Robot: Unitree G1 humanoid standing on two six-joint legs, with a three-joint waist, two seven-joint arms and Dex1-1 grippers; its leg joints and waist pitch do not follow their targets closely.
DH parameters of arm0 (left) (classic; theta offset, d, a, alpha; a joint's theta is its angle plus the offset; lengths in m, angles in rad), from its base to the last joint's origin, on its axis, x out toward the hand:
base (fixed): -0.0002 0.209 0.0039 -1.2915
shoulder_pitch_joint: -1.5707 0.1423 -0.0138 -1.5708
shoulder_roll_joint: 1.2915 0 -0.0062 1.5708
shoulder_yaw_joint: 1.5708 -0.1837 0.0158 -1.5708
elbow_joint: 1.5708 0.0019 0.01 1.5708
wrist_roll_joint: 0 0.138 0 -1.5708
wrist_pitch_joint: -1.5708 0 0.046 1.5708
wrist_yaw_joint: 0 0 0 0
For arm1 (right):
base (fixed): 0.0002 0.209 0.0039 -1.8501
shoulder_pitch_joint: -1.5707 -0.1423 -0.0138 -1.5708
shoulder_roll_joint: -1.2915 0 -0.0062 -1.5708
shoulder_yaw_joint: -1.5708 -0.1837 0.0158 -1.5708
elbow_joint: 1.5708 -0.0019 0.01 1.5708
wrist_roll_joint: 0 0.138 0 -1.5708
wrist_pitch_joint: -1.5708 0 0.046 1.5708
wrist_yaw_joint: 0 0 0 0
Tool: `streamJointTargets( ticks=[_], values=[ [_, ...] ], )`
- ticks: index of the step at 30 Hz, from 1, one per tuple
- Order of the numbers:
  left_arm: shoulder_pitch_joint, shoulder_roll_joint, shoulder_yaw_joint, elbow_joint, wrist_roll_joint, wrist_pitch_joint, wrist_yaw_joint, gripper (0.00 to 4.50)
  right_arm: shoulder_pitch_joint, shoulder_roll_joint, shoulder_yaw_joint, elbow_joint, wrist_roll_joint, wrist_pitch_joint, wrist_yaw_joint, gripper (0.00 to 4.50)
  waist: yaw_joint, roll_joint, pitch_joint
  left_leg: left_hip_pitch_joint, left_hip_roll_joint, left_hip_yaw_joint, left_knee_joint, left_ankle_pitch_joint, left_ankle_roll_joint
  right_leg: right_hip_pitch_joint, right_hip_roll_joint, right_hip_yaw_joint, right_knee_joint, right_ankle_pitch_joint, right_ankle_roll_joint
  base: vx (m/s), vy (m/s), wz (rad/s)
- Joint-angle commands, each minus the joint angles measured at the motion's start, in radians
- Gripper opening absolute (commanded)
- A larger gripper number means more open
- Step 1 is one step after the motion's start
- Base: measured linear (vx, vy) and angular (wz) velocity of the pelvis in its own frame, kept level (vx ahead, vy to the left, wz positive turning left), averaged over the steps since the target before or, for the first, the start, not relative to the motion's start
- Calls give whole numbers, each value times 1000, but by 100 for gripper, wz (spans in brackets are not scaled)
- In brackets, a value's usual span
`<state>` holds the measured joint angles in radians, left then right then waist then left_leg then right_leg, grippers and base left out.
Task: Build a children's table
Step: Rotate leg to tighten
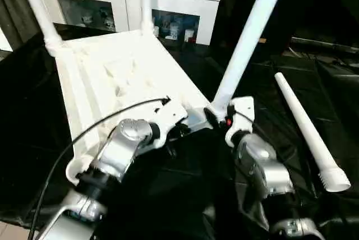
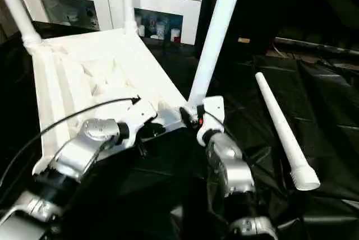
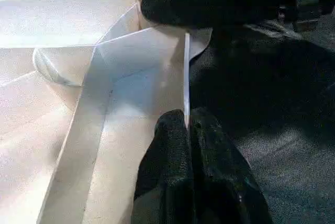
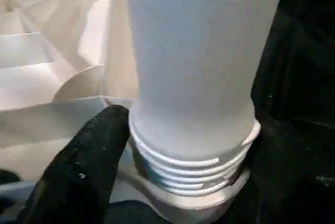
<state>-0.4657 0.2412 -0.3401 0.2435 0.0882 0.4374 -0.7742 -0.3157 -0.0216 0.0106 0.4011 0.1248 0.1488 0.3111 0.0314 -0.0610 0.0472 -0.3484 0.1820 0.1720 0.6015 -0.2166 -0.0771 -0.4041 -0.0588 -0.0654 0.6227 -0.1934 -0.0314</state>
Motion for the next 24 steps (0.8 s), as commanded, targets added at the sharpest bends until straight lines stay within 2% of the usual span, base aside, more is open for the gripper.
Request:
streamJointTargets(
  ticks=[1, 4, 5, 7, 8, 10, 13, 16, 21, 22, 24],
  values=[
    [22, 8, -42, -47, -39, -13, -62, 0, 21, -22, 66, -36, 39, 62, 114, 385, 0, -2, -58, -8, 48, -13, -69, -59, 73, 60, -82, 59, -68, -93, -183, 0, 0, 0],
    [31, 46, -34, -72, -57, -35, -117, 0, 26, -78, 58, -70, 57, 84, 178, 385, 2, -2, -56, -10, 47, -12, -69, -66, 86, 63, -84, 59, -71, -106, -191, 0, 0, 0],
    [35, 79, -26, -88, -79, -56, -171, 0, 26, -130, 47, -92, 76, 94, 253, 385, 5, -4, -54, -6, 47, -11, -68, -79, 87, 60, -83, 59, -77, -134, -189, 0, 0, 0],
    [38, 98, -18, -97, -93, -62, -206, 0, 25, -164, 41, -106, 91, 99, 308, 385, 5, -1, -52, -5, 49, -10, -70, -89, 84, 56, -83, 59, -78, -164, -187, 0, 0, 0],
    [41, 132, -11, -103, -118, -72, -269, 0, 23, -230, 45, -128, 114, 102, 422, 385, 6, -1, -53, -3, 50, -10, -70, -94, 80, 55, -83, 58, -79, -175, -188, 0, 0, 0],
    [41, 135, -11, -103, -120, -74, -274, 0, 23, -235, 46, -129, 116, 102, 432, 385, 13, 0, -53, 4, 53, -8, -68, -88, 86, 51, -83, 61, -76, -150, -198, 0, 0, 0],
    [32, 178, -12, -92, -150, -109, -361, 0, 5, -334, 83, -146, 147, 120, 618, 385, 12, 0, -54, -2, 52, -9, -67, -76, 99, 57, -82, 58, -70, -113, -215, 0, 0, 0],
    [28, 186, -13, -90, -160, -114, -385, 0, -7, -351, 97, -143, 150, 124, 654, 385, 13, -3, -54, -4, 52, -9, -67, -74, 97, 57, -84, 58, -70, -120, -220, 0, 0, 0],
    [8, 189, -11, -62, -161, -132, -403, 0, -38, -374, 135, -111, 123, 104, 715, 385, 16, -1, -55, -3, 52, -9, -66, -65, 90, 58, -84, 58, -68, -106, -227, 0, 0, 0],
    [4, 185, -10, -56, -160, -135, -401, 0, -41, -372, 136, -106, 122, 102, 716, 370, 18, -2, -55, -2, 52, -9, -66, -65, 87, 57, -84, 57, -68, -110, -227, 0, 0, 0],
    [1, 181, -9, -50, -160, -138, -399, 0, -42, -370, 138, -103, 123, 102, 718, 370, 21, -4, -54, -2, 52, -9, -67, -74, 79, 58, -85, 58, -70, -128, -221, 0, 0, 0]
  ],
)
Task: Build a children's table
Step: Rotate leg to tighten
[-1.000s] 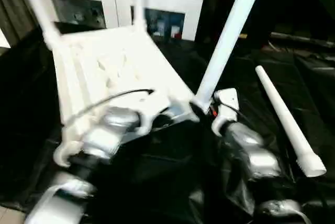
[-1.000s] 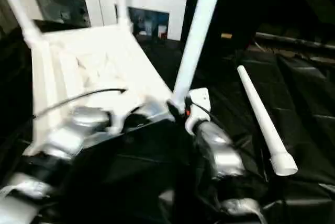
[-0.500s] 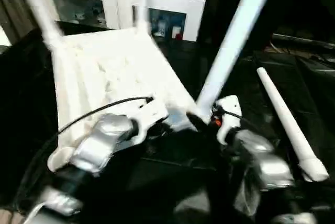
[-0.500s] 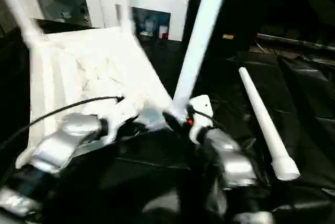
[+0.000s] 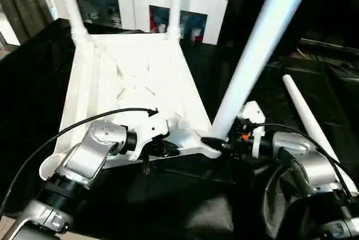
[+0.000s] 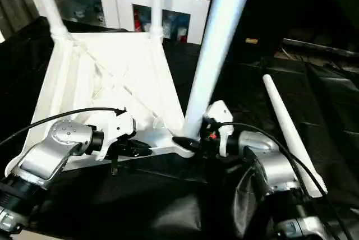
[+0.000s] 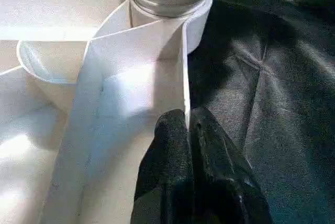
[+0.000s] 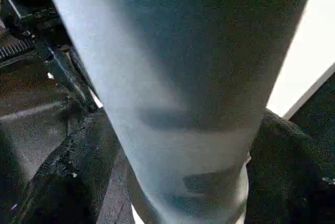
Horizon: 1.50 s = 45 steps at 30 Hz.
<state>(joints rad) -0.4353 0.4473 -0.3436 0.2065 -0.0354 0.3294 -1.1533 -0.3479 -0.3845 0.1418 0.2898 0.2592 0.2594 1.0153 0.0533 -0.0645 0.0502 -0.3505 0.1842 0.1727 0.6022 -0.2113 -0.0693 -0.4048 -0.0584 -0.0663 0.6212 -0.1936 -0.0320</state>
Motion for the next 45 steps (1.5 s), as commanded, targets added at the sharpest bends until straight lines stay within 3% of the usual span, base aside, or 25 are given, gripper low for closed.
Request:
streamJointTargets(
  ticks=[1, 13, 17, 18, 19, 20, 21, 22, 23, 25, 27, 29, 32, 34, 36, 38, 39, 43, 45],
  values=[
    [-30, -27, -6, -9, -35, -33, -18, 0, -6, -9, 12, 4, -10, -6, 22, 370, 0, 1, -58, -1, 50, -10, -67, -81, 70, 59, -85, 59, -69, -133, -218, 0, 0, 0],
    [-25, -29, -2, 15, -24, -58, -7, 0, 25, -22, 38, -6, -27, -8, 38, 276, 4, -1, -58, -1, 49, -9, -67, -80, 66, 58, -84, 58, -70, -153, -201, 0, 0, 0],
    [-26, -53, 13, 26, -22, -42, 38, 0, 48, 8, 5, 4, -14, 2, -18, 264, 4, 0, -54, 0, 50, -9, -69, -104, 58, 55, -84, 58, -78, -198, -190, 0, 0, 0],
    [-28, -64, 19, 36, -19, -34, 60, 0, 51, 26, -14, 17, -12, 2, -56, 263, 4, 0, -54, 0, 50, -10, -70, -114, 55, 55, -84, 57, -80, -218, -186, 0, 0, 0],
    [-43, -113, 43, 79, -8, -9, 149, 0, 59, 101, -81, 77, -10, -9, -221, 262, 4, 11, -54, 2, 50, -10, -70, -122, 45, 54, -86, 58, -83, -241, -178, 0, 0, 0],
    [-50, -136, 52, 99, -4, 4, 188, 0, 60, 132, -106, 101, -12, -11, -291, 262, 0, 9, -50, 9, 47, -8, -71, -151, 25, 45, -84, 57, -93, -296, -173, 0, 0, 0],
    [-59, -156, 56, 118, 2, 8, 220, 0, 58, 159, -125, 125, -18, -17, -359, 262, -1, 11, -53, 7, 46, -12, -72, -166, 8, 50, -87, 56, -94, -338, -161, 0, 0, 0],
    [-69, -178, 59, 138, 10, 15, 254, 0, 53, 186, -142, 148, -27, -22, -430, 261, -4, 8, -51, 4, 46, -13, -75, -175, 1, 49, -86, 55, -99, -367, -143, 0, 0, 0],
    [-81, -205, 60, 163, 23, 27, 300, 0, 46, 220, -160, 173, -32, -21, -506, 261, -5, 18, -50, 7, 46, -14, -76, -185, -5, 45, -85, 55, -100, -382, -137, 0, 0, 0],
    [-103, -254, 65, 200, 37, 47, 374, 0, 27, 276, -186, 211, -34, -20, -619, 260, -8, 13, -52, 10, 42, -16, -75, -219, -9, 44, -87, 53, -109, -438, -118, 0, 0, 0],
    [-113, -279, 68, 215, 40, 57, 405, 0, 14, 304, -197, 229, -31, -20, -666, 256, -11, 18, -52, 9, 44, -17, -77, -212, -9, 43, -85, 53, -111, -432, -107, 0, 0, 0],
    [-139, -356, 63, 249, 52, 82, 480, 0, -37, 388, -218, 288, -26, -22, -790, 253, -20, 25, -51, 11, 42, -17, -77, -236, -13, 38, -84, 53, -115, -443, -104, 0, 0, 0],
    [-152, -404, 40, 249, 62, 79, 490, 0, -82, 450, -221, 323, -48, -42, -833, 253, -24, 22, -55, 0, 44, -19, -81, -211, -6, 47, -84, 52, -106, -367, -109, 0, 0, 0],
    [-150, -400, 26, 236, 65, 71, 473, 0, -85, 451, -194, 319, -63, -53, -805, 309, -24, 22, -54, 4, 43, -18, -81, -229, 3, 46, -85, 52, -109, -379, -107, 0, 0, 0],
    [-147, -384, 15, 228, 72, 59, 460, 0, -83, 446, -182, 314, -63, -60, -786, 325, -23, 15, -56, 0, 44, -17, -81, -208, 12, 49, -87, 54, -107, -357, -110, 0, 0, 0],
    [-132, -346, 5, 208, 70, 42, 417, 0, -76, 416, -167, 293, -66, -65, -734, 346, -21, 16, -56, -1, 45, -17, -81, -194, 23, 51, -87, 55, -102, -330, -119, 0, 0, 0],
    [-126, -331, 2, 198, 68, 38, 398, 0, -70, 396, -157, 279, -70, -68, -706, 359, -21, 12, -56, -4, 45, -17, -81, -190, 26, 53, -87, 54, -102, -324, -121, 0, 0, 0],
    [-105, -283, 5, 162, 60, 26, 329, 0, -36, 303, -139, 196, -60, -39, -566, 359, -17, 10, -60, -8, 46, -15, -77, -129, 48, 61, -87, 55, -93, -243, -140, 0, 0, 0],
    [-93, -255, 3, 145, 51, 14, 288, 0, -15, 243, -132, 151, -44, -25, -474, 359, -16, 10, -61, -7, 46, -11, -74, -106, 63, 58, -87, 56, -88, -201, -160, 0, 0, 0]
  ],
)
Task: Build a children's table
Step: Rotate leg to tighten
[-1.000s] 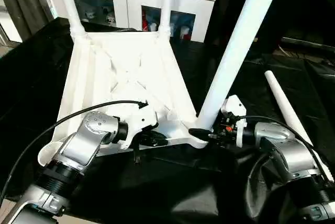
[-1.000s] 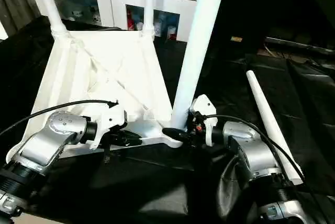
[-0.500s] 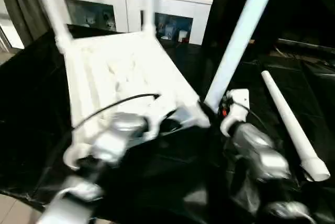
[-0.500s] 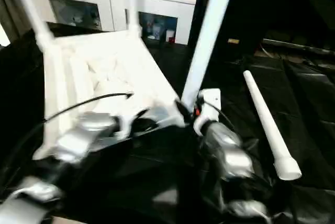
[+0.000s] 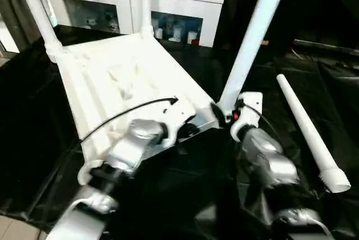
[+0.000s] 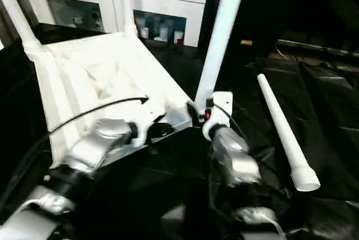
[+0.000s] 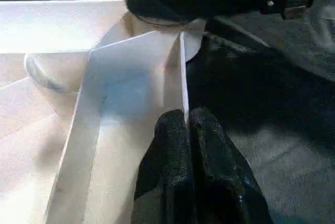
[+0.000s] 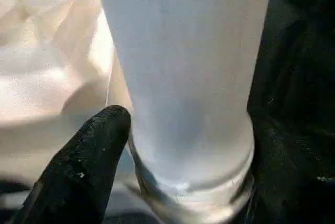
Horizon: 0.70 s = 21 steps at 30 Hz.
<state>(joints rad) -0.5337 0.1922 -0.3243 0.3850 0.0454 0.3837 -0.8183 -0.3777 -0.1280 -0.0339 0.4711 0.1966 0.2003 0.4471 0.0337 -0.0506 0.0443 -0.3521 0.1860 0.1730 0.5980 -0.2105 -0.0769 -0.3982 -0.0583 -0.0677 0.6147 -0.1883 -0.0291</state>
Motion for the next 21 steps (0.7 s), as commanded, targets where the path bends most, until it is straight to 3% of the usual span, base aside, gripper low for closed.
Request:
streamJointTargets(
  ticks=[1, 2, 3, 8, 11, 14, 15, 18, 19, 21],
  values=[
    [14, 22, -17, -48, -39, -47, -82, 0, 31, -59, 51, -65, 33, 44, 162, 359, 6, -5, -56, -8, 45, -12, -68, -85, 82, 58, -85, 56, -77, -175, -171, 0, 0, 0],
    [16, 26, -17, -50, -41, -48, -88, 0, 34, -67, 53, -71, 35, 46, 174, 359, 6, -5, -56, -8, 45, -12, -68, -85, 82, 58, -85, 56, -77, -175, -171, 0, 0, 0],
    [26, 55, -21, -67, -57, -66, -136, 0, 50, -124, 63, -105, 45, 52, 255, 359, 7, 6, -55, -6, 47, -12, -67, -77, 96, 56, -86, 57, -73, -143, -190, 0, 0, 0],
    [37, 125, -29, -97, -79, -92, -242, 0, 69, -241, 109, -165, 55, 78, 427, 359, 3, 3, -54, -5, 49, -9, -66, -92, 111, 53, -83, 56, -72, -107, -224, 0, 0, 0],
    [31, 138, -25, -86, -73, -102, -256, 0, 58, -264, 131, -156, 36, 76, 470, 359, 7, 3, -52, 1, 51, -9, -67, -123, 91, 51, -85, 56, -77, -167, -223, 0, 0, 0],
    [28, 147, -23, -81, -70, -106, -260, 0, 43, -261, 137, -137, 24, 65, 470, 359, 7, 3, -52, 0, 50, -9, -68, -122, 78, 50, -84, 56, -76, -171, -219, 0, 0, 0],
    [24, 155, -23, -81, -76, -109, -269, 0, 26, -257, 133, -129, 39, 73, 472, 359, 7, -3, -53, -1, 50, -9, -67, -118, 76, 52, -85, 56, -75, -169, -217, 0, 0, 0],
    [20, 159, -19, -76, -77, -114, -275, 0, 13, -253, 138, -123, 45, 76, 488, 359, 7, -7, -55, -3, 50, -9, -66, -91, 82, 54, -86, 56, -70, -142, -221, 0, 0, 0],
    [19, 159, -17, -73, -75, -116, -273, 0, 13, -250, 141, -120, 42, 72, 491, 334, 8, -5, -55, -2, 50, -9, -65, -87, 85, 53, -86, 56, -69, -134, -223, 0, 0, 0],
    [21, 161, -14, -71, -73, -120, -273, 0, 14, -245, 144, -115, 42, 70, 497, 325, 9, -8, -54, -2, 51, -8, -65, -76, 91, 53, -85, 56, -67, -117, -227, 0, 0, 0]
  ],
)
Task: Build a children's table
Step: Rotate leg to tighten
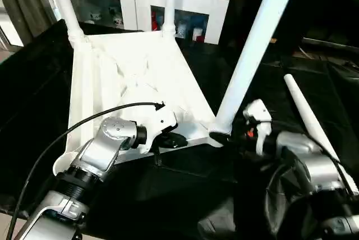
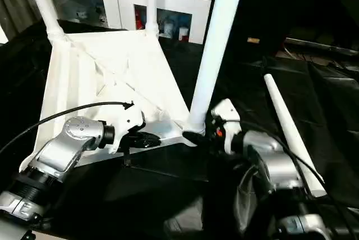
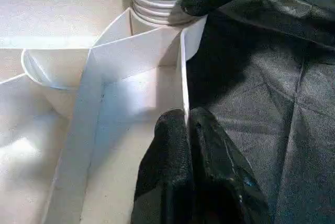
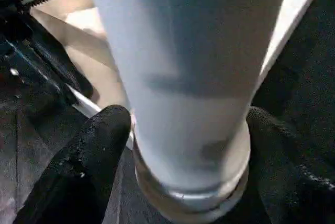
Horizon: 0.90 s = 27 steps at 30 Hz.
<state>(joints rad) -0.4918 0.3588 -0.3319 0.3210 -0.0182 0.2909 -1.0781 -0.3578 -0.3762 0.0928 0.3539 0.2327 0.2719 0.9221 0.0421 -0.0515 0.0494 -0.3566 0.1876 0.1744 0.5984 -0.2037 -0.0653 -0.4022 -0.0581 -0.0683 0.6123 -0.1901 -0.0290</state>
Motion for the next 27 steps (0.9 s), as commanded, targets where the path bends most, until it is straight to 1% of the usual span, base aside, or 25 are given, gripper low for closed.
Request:
streamJointTargets(
  ticks=[1, 2, 3, 4, 6, 7, 9, 10, 11, 12, 13, 14, 15, 16, 17, 18, 19, 20, 21, 22, 23, 24, 25, 26, 27],
  values=[
    [-21, -6, -6, -7, -10, -27, -14, 0, -5, 6, 18, 3, 7, -3, 25, 322, 2, -5, -60, 2, 48, -9, -65, -79, 80, 57, -87, 57, -64, -111, -229, 0, 0, 0],
    [-21, -5, -6, -7, -10, -27, -14, 0, -4, 6, 18, 3, 7, -3, 25, 312, 2, -4, -60, 2, 49, -9, -66, -81, 79, 57, -86, 57, -63, -112, -228, 0, 0, 0],
    [-20, -4, -5, -8, -11, -27, -16, 0, -3, 8, 19, 1, 7, -2, 25, 297, 1, -8, -59, 2, 49, -9, -66, -82, 80, 57, -86, 56, -64, -116, -226, 0, 0, 0],
    [-18, -3, -4, -6, -11, -29, -16, 0, 8, 11, 25, -5, 5, -1, 28, 282, 2, -3, -58, 4, 49, -9, -66, -93, 74, 56, -87, 57, -67, -138, -222, 0, 0, 0],
    [-17, -2, -5, -2, -11, -32, -15, 0, 17, 13, 30, -9, 3, 1, 31, 280, 2, -4, -58, 3, 49, -9, -66, -101, 69, 57, -87, 57, -68, -149, -217, 0, 0, 0],
    [-17, -2, -6, 1, -10, -33, -14, 0, 23, 13, 32, -13, 3, 1, 31, 273, 3, 0, -59, 4, 49, -10, -66, -97, 66, 57, -87, 57, -67, -143, -217, 0, 0, 0],
    [-17, -3, -7, 4, -10, -33, -11, 0, 32, 15, 32, -20, 3, 6, 23, 272, 2, -2, -60, 3, 49, -9, -66, -93, 66, 57, -86, 58, -66, -129, -218, 0, 0, 0],
    [-21, -11, -2, 12, -8, -25, 4, 0, 36, 24, 27, -19, 3, 8, 7, 272, 3, 5, -60, 4, 49, -10, -66, -91, 65, 58, -85, 58, -65, -119, -221, 0, 0, 0],
    [-24, -17, 1, 19, -7, -19, 14, 0, 38, 31, 24, -17, 3, 10, -5, 272, 1, 1, -59, 3, 48, -9, -66, -94, 64, 58, -85, 58, -66, -116, -222, 0, 0, 0],
    [-26, -22, 2, 25, -4, -15, 23, 0, 39, 38, 20, -12, 0, 6, -22, 272, 2, 0, -59, 4, 48, -10, -67, -98, 63, 58, -85, 57, -67, -123, -222, 0, 0, 0],
    [-34, -36, 3, 45, 7, -2, 53, 0, 42, 61, 6, 5, -12, -5, -77, 272, 2, 6, -58, 5, 48, -9, -68, -110, 58, 56, -85, 57, -70, -140, -220, 0, 0, 0],
    [-45, -54, 3, 69, 24, 13, 96, 0, 40, 93, -14, 26, -22, -8, -153, 272, -1, 7, -53, 8, 49, -9, -71, -140, 44, 49, -86, 58, -77, -184, -214, 0, 0, 0],
    [-54, -71, 3, 87, 36, 26, 132, 0, 39, 122, -34, 43, -29, -5, -221, 271, 0, 5, -53, 12, 48, -9, -71, -159, 34, 49, -85, 56, -81, -218, -208, 0, 0, 0],
    [-65, -96, 8, 107, 45, 45, 177, 0, 33, 161, -61, 69, -36, -4, -314, 271, -1, 4, -53, 12, 46, -12, -73, -178, 16, 52, -87, 56, -85, -268, -194, 0, 0, 0],
    [-78, -130, 16, 129, 51, 62, 230, 0, 23, 205, -92, 104, -48, -6, -432, 271, -2, 12, -52, 12, 45, -14, -75, -194, 3, 50, -88, 56, -90, -312, -178, 0, 0, 0],
    [-78, -130, 16, 129, 51, 62, 230, 0, 23, 205, -92, 104, -48, -6, -432, 270, -7, 9, -49, 13, 44, -11, -75, -208, -3, 45, -86, 57, -94, -337, -169, 0, 0, 0],
    [-99, -186, 19, 160, 56, 81, 294, 0, 1, 270, -132, 162, -54, -7, -583, 270, -10, 8, -48, 15, 44, -16, -77, -236, -19, 43, -87, 54, -99, -398, -151, 0, 0, 0],
    [-105, -203, 18, 168, 58, 85, 309, 0, -6, 288, -140, 178, -55, -7, -620, 270, -15, 11, -48, 13, 41, -17, -78, -250, -24, 42, -88, 54, -105, -430, -134, 0, 0, 0],
    [-120, -253, 2, 189, 67, 95, 339, 0, -32, 342, -150, 224, -62, -12, -706, 270, -17, 12, -48, 15, 41, -19, -79, -268, -26, 38, -87, 52, -109, -463, -120, 0, 0, 0],
    [-126, -273, -14, 191, 73, 93, 340, 0, -49, 364, -138, 239, -70, -30, -720, 270, -17, 15, -47, 18, 41, -23, -79, -289, -28, 37, -87, 49, -113, -483, -105, 0, 0, 0],
    [-129, -283, -23, 194, 77, 90, 340, 0, -57, 377, -131, 246, -76, -43, -726, 270, -18, 12, -48, 16, 41, -22, -80, -294, -25, 37, -88, 49, -115, -486, -99, 0, 0, 0],
    [-130, -287, -28, 194, 79, 89, 338, 0, -61, 382, -127, 250, -78, -49, -722, 270, -20, 12, -47, 14, 40, -23, -80, -297, -25, 37, -87, 49, -116, -486, -93, 0, 0, 0],
    [-133, -300, -45, 193, 86, 86, 331, 0, -77, 398, -112, 262, -83, -73, -705, 305, -19, 10, -48, 13, 40, -22, -81, -300, -15, 37, -86, 50, -116, -474, -86, 0, 0, 0],
    [-133, -301, -52, 189, 89, 85, 327, 0, -82, 407, -103, 261, -85, -85, -686, 326, -17, 12, -49, 14, 40, -22, -81, -301, -12, 36, -87, 51, -115, -470, -87, 0, 0, 0],
    [-132, -301, -56, 186, 91, 84, 324, 0, -85, 413, -96, 259, -85, -92, -673, 326, -18, 12, -49, 13, 40, -22, -81, -299, -10, 36, -88, 51, -115, -462, -90, 0, 0, 0]
  ],
)
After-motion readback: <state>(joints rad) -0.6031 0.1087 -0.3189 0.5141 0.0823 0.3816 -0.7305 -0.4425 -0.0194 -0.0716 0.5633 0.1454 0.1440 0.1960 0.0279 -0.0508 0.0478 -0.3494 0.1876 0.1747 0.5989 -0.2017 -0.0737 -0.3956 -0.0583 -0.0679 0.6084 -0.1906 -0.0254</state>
